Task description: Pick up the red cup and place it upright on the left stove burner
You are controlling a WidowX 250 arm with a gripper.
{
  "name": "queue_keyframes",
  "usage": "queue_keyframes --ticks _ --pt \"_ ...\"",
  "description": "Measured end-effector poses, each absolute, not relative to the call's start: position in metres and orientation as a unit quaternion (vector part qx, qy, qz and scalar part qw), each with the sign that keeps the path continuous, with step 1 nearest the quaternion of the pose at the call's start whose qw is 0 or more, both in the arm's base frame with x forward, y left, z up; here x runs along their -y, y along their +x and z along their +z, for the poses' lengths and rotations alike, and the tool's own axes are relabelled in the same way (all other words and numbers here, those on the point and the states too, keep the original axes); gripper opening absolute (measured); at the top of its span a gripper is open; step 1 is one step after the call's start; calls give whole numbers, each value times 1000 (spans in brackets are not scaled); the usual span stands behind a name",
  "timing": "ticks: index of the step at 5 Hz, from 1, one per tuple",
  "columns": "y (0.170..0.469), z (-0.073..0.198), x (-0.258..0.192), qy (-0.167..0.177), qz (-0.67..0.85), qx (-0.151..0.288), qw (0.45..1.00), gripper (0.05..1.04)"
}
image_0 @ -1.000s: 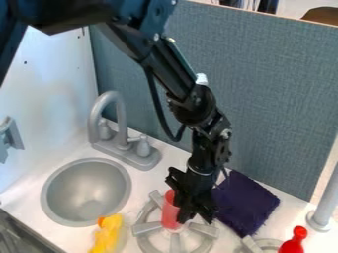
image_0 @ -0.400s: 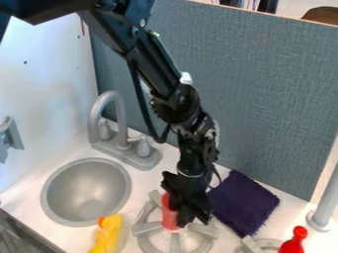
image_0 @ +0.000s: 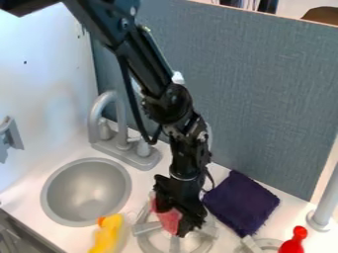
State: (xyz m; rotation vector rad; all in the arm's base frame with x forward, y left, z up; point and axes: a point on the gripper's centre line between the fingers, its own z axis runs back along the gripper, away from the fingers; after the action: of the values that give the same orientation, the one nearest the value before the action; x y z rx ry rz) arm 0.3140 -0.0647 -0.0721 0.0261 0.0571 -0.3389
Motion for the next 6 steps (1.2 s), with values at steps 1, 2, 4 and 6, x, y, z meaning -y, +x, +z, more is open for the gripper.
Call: queue_keyframes --ticks 1,2,4,6 --pt "311 -60 60 22 -159 -17 987 1008" --pt "308 -46 60 24 -154 -2 988 1004" --pt "299 -21 75 21 -185 17 982 1003" --pt "270 -2 126 21 -265 15 964 1003"
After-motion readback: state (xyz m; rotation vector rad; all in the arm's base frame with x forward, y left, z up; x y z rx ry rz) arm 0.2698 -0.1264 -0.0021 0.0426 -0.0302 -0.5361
